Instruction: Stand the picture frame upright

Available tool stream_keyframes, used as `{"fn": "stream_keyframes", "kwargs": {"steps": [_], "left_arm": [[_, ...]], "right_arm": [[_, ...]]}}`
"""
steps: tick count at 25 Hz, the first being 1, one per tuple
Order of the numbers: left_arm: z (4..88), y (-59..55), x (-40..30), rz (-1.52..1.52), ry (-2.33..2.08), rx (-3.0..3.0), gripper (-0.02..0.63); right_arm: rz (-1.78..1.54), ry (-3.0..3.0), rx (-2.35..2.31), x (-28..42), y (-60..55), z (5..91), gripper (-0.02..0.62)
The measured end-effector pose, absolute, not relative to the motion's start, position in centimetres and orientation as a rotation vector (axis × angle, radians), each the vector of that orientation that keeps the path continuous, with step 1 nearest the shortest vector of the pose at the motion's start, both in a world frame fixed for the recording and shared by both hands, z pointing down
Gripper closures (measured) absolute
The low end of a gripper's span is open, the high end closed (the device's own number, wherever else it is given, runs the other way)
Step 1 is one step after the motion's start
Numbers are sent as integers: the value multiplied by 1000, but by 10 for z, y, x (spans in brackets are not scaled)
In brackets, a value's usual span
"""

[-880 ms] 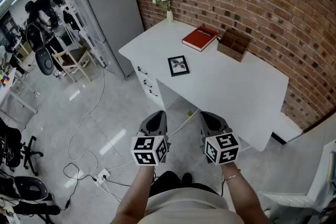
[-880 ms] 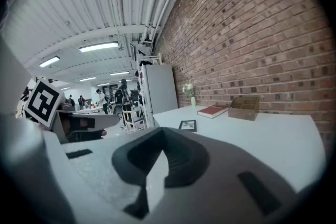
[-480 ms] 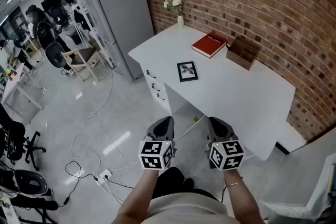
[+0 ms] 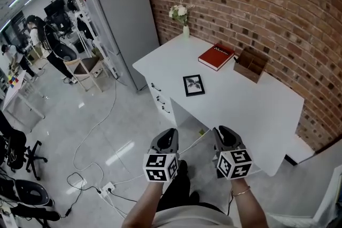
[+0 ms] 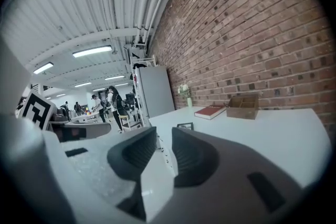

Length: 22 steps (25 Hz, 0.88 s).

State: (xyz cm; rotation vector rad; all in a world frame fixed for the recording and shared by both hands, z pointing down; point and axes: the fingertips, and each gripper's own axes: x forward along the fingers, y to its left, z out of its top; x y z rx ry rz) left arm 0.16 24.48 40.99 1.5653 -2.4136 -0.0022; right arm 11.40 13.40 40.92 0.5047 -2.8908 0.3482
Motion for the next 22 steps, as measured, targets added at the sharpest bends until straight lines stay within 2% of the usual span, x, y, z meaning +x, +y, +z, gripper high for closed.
{"fn": "stream_keyframes", "kwargs": {"steps": [8, 22], "left_arm": [[423, 223, -40, -25, -2397, 1531, 514], [443, 146, -156, -20, -2344, 1510, 483]], "right_arm": [[382, -2846, 538, 82, 109, 421, 491], [366, -2775, 572, -32, 28, 432, 489]]}}
